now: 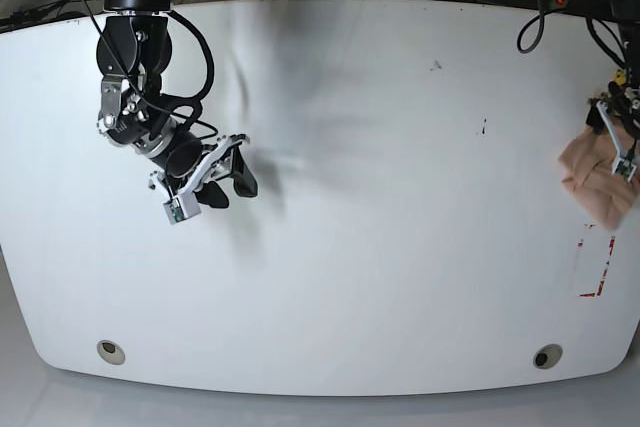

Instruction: Fold the T-shirt properly

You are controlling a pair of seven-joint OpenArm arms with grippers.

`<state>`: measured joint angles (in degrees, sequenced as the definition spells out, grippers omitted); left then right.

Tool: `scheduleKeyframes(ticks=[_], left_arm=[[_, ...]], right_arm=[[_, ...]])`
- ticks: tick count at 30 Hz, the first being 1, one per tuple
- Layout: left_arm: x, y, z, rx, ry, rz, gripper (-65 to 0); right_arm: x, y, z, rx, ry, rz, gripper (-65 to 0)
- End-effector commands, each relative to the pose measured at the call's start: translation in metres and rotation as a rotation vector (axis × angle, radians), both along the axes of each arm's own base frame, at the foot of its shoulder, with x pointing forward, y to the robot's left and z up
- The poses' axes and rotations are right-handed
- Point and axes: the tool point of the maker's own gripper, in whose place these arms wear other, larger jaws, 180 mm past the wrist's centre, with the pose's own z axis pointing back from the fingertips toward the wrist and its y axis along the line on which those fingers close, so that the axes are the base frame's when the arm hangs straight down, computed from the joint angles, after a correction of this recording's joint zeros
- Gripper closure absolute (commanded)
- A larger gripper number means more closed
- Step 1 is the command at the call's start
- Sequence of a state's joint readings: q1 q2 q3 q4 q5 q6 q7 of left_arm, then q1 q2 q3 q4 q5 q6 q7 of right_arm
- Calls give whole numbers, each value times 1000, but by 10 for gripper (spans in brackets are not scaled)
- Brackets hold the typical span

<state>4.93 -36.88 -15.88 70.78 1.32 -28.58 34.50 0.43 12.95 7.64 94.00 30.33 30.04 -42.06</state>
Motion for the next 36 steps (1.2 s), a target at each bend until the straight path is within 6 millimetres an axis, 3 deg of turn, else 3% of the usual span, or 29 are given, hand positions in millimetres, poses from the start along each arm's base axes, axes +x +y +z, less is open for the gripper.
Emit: scheduleKeyframes(ticks=[1,5,8,13,17,21,25,27,30,32,36], left_arm=[[-19,28,17,28,-16,7,-560],[-41,47,23,39,-32,41,-560],[-43,50,31,31,-47,40,-560],[-30,48,73,-32,-182,15,-556],[-12,27,94,-52,-252,-35,-556],[4,-11,103,-107,-350,-103,-556],[29,-66,96,-202,-481,-157,-556],[48,-107,95,-272,-583,-182,-560],[58,-152,88,-362,-669,-198,-560],[58,-183,79,-405,-709,-210,-560],[47,-220,66,-412,-775,-190,-560]], right_arm=[[2,1,18,13,-61,3,-306],[-8,3,15,10,-52,9,-306],[-15,5,14,10,-50,13,-306],[-26,15,18,24,-59,22,-306],[-35,15,15,16,-50,28,-306],[-38,8,11,-67,-77,12,-306],[-31,0,10,-177,-167,-23,-306],[-29,-7,9,-244,-229,-49,-306],[-28,-12,10,-286,-303,-78,-306],[-31,-22,7,-300,-345,-110,-309],[-42,-42,3,-287,-391,-172,-311]])
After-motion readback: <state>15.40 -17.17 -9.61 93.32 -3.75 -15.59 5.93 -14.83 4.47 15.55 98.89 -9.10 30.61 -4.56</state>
